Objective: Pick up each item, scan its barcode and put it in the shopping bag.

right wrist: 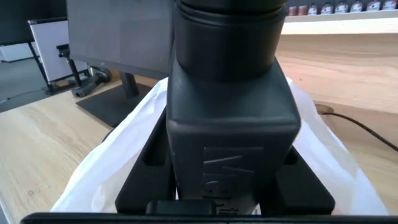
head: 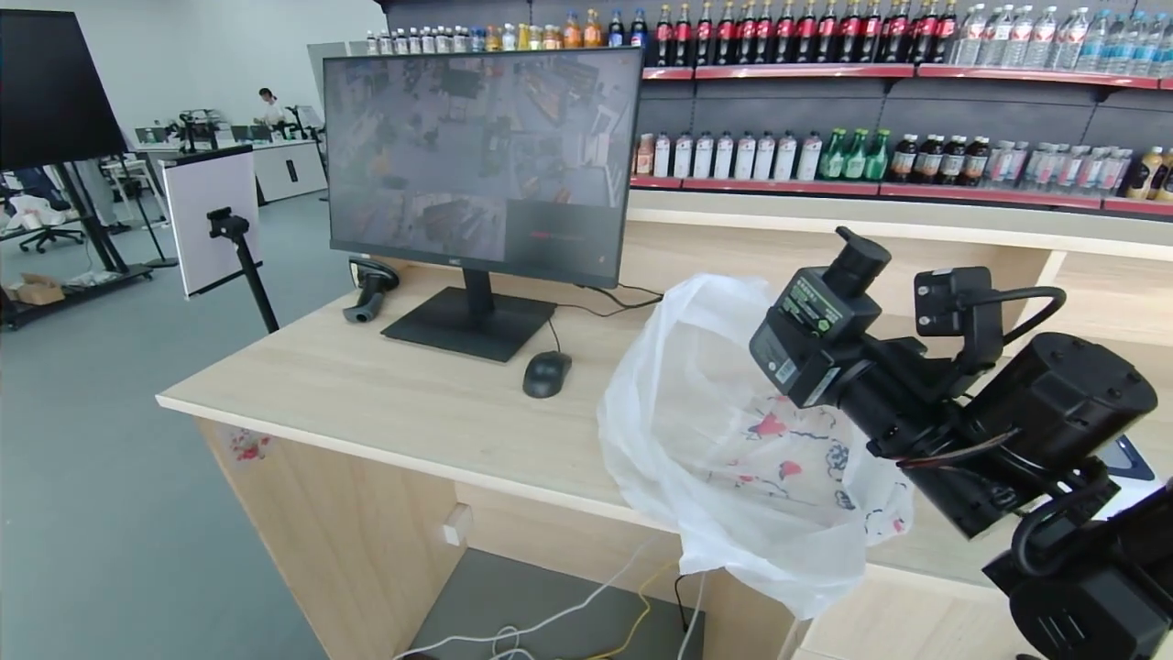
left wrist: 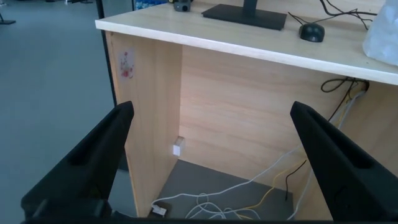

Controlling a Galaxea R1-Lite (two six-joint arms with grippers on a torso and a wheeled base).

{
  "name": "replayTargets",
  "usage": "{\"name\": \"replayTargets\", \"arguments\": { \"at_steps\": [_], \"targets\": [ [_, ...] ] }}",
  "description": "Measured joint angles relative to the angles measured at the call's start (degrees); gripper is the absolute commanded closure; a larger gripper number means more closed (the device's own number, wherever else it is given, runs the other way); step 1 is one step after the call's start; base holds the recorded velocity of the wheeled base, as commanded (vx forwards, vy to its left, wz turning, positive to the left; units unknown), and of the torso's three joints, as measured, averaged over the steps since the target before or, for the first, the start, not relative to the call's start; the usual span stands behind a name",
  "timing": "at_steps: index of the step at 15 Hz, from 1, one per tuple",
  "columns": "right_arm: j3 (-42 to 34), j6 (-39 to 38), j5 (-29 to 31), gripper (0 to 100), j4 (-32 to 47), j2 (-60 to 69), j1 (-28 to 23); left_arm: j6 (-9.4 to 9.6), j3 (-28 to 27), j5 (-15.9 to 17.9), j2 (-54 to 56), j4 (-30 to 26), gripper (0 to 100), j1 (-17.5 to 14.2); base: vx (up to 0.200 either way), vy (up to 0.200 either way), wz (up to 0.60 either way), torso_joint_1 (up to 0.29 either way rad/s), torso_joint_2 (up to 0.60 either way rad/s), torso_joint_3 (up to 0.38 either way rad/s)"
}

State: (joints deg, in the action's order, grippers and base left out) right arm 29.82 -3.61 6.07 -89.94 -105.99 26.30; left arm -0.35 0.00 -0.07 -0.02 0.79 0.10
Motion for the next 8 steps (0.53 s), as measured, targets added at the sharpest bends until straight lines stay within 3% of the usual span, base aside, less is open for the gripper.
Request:
{"name": "replayTargets", "arguments": {
  "at_steps": [8],
  "targets": [
    [0.83, 0.55, 0.00, 100, 0.02, -6.61, 5.62, 0.02, 0.00, 0.00, 0.00, 0.24, 0, -0.07, 0.000, 0.000, 0.00, 0.000, 0.00, 0.000]
  ]
}}
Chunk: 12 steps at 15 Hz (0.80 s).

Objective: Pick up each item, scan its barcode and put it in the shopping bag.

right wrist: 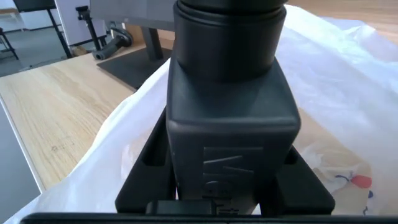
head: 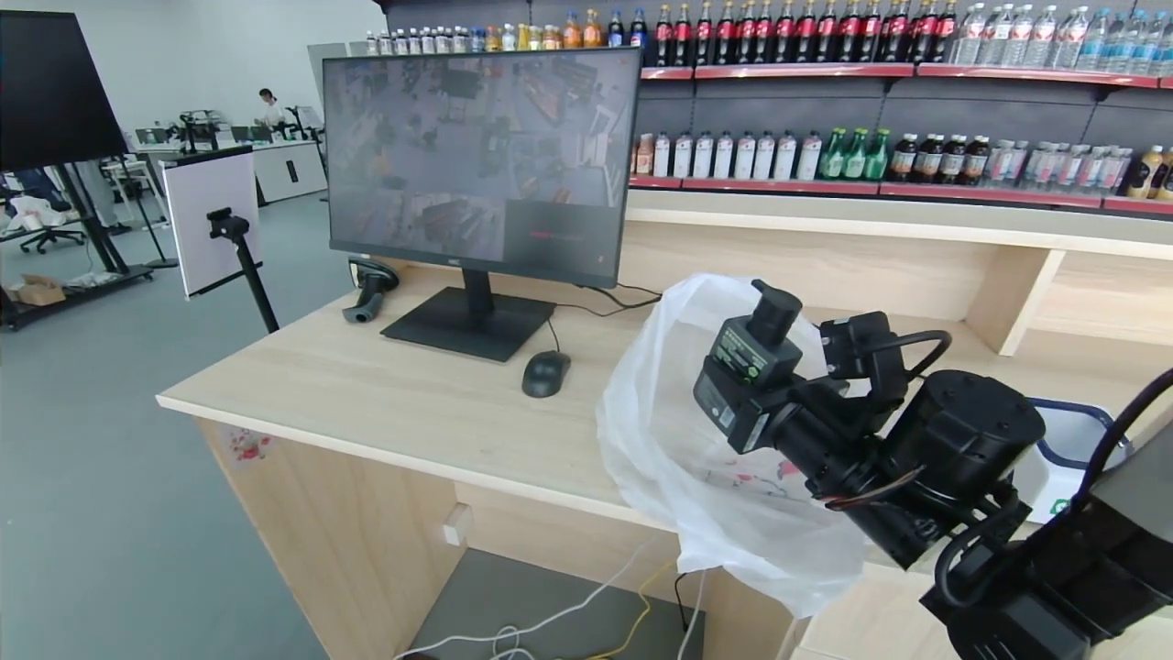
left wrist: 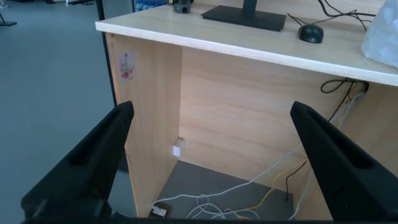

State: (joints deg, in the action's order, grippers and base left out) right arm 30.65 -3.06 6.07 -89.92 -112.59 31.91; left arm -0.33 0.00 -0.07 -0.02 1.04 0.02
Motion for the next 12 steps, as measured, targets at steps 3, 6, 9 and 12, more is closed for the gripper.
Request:
{"name": "replayTargets", "arguments": {
  "at_steps": [3, 6, 9, 12],
  "targets": [
    [0.60, 0.00, 0.02, 100, -0.02, -2.23, 0.69, 0.00, 0.00, 0.00, 0.00, 0.00, 0, -0.02, 0.000, 0.000, 0.00, 0.000, 0.00, 0.000],
    [0.02, -0.06, 0.00, 100, 0.01, -5.13, 1.24, 0.00, 0.00, 0.00, 0.00, 0.00, 0, 0.02, 0.000, 0.000, 0.00, 0.000, 0.00, 0.000],
    [0.27, -0.06, 0.00, 100, -0.18, -6.84, 2.78, 0.01, 0.00, 0.00, 0.00, 0.07, 0, 0.02, 0.000, 0.000, 0.00, 0.000, 0.00, 0.000],
    [-0.13, -0.20, -0.02, 100, -0.27, -7.56, 3.04, 0.01, 0.00, 0.02, 0.00, 0.07, 0, -0.02, 0.000, 0.000, 0.00, 0.000, 0.00, 0.000]
  ]
}}
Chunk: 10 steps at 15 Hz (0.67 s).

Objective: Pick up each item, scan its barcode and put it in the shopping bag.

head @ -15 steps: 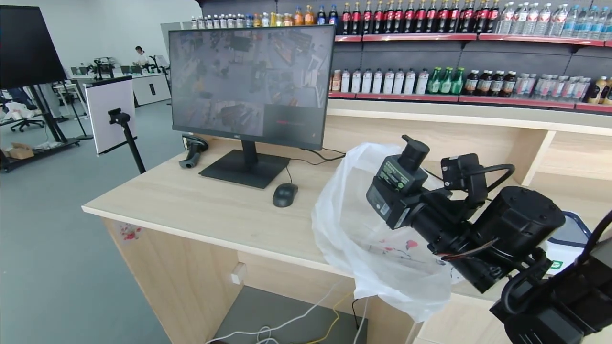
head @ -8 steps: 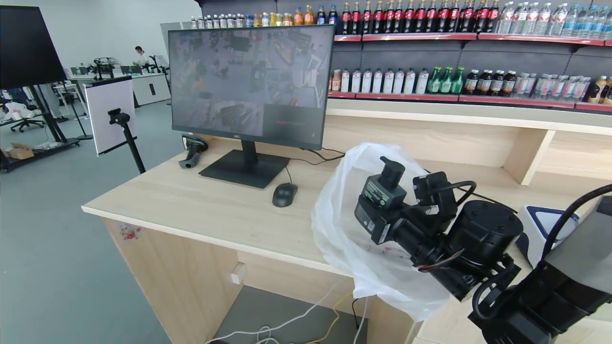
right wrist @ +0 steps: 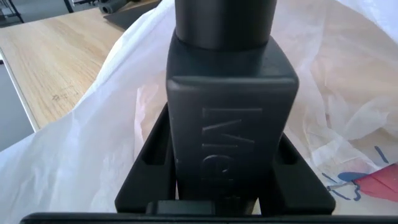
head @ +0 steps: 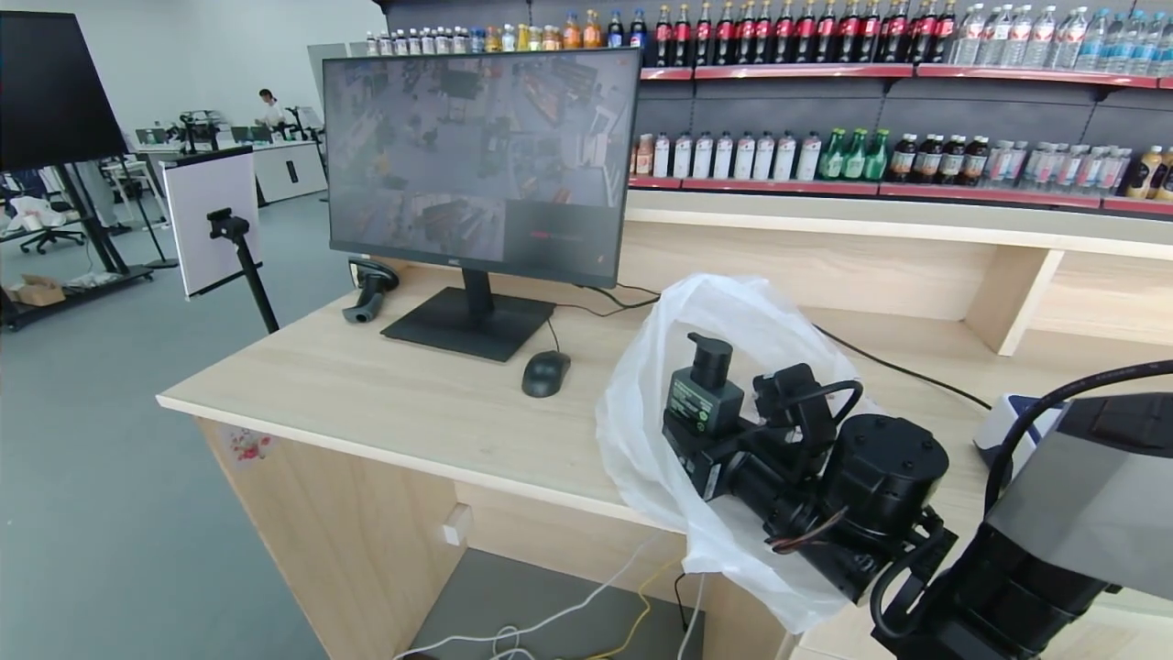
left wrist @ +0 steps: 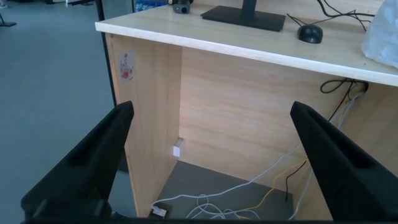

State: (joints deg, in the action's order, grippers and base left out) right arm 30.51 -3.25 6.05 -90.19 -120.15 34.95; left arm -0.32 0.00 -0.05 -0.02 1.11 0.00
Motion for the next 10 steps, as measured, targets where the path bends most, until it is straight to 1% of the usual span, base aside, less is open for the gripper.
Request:
{"name": "replayTargets", "arguments": {
  "at_steps": [8, 9, 10],
  "targets": [
    [0.82, -0.35, 0.11, 100, 0.22, -0.88, 0.02, 0.00, 0.00, -0.02, 0.00, 0.00, 0, 0.02, 0.000, 0.000, 0.00, 0.000, 0.00, 0.000],
    [0.85, -0.38, 0.11, 0, 0.27, -0.99, 0.07, 0.00, 0.00, -0.02, 0.00, 0.00, 0, 0.02, 0.000, 0.000, 0.00, 0.000, 0.00, 0.000],
    [0.88, -0.41, 0.09, 0, 0.46, -1.07, 0.07, -0.01, 0.00, -0.05, 0.00, 0.00, 0, 0.00, 0.000, 0.000, 0.00, 0.000, 0.00, 0.000]
  ]
}}
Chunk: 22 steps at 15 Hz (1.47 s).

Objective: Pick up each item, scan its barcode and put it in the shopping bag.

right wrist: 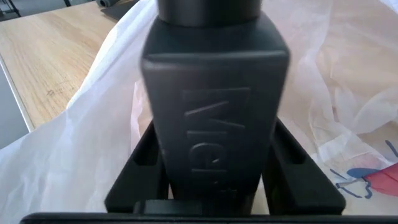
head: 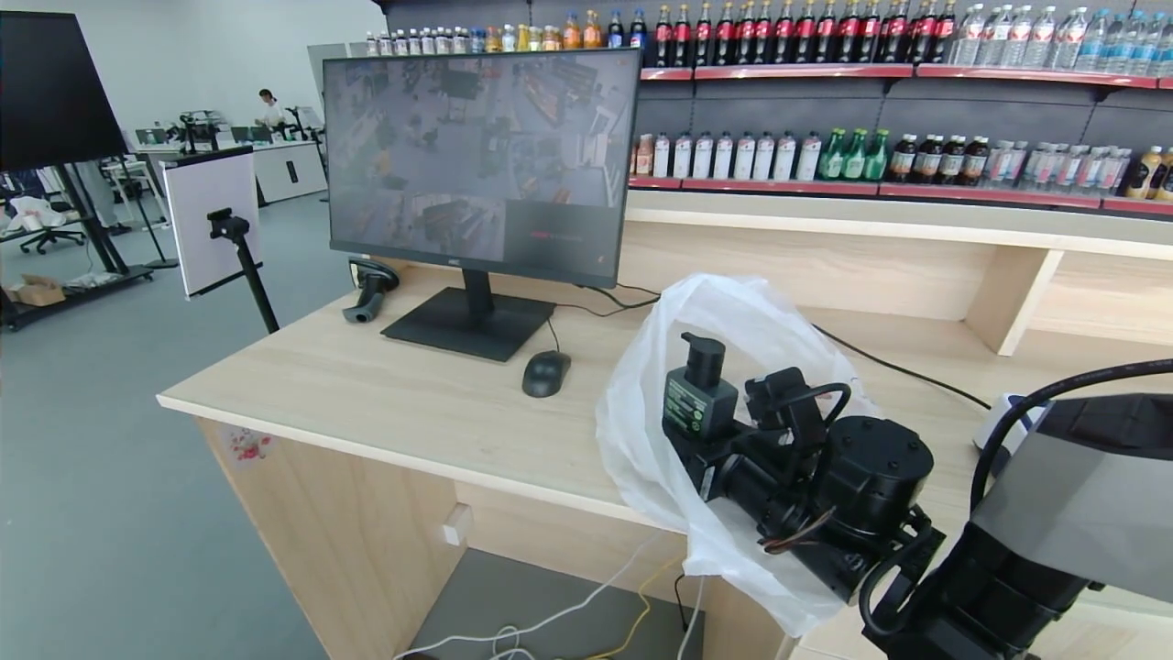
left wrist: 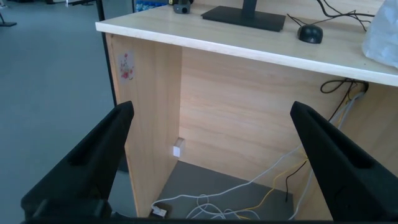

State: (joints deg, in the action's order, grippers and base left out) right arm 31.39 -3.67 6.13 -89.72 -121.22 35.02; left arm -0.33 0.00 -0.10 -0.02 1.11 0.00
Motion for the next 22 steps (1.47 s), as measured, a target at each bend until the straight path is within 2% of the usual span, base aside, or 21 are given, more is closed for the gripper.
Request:
{"name": "replayTargets", "arguments": {
  "at_steps": [12, 22],
  "targets": [
    [0.33, 0.12, 0.02, 0, -0.20, 2.32, -0.18, 0.00, 0.00, 0.02, 0.00, 0.01, 0, 0.00, 0.000, 0.000, 0.00, 0.000, 0.00, 0.000],
    [-6.40, 0.80, 0.02, 0, -0.20, 10.69, -0.44, 0.01, 0.00, 0.02, 0.00, -0.11, 0, 0.02, 0.000, 0.000, 0.00, 0.000, 0.00, 0.000]
  ]
}}
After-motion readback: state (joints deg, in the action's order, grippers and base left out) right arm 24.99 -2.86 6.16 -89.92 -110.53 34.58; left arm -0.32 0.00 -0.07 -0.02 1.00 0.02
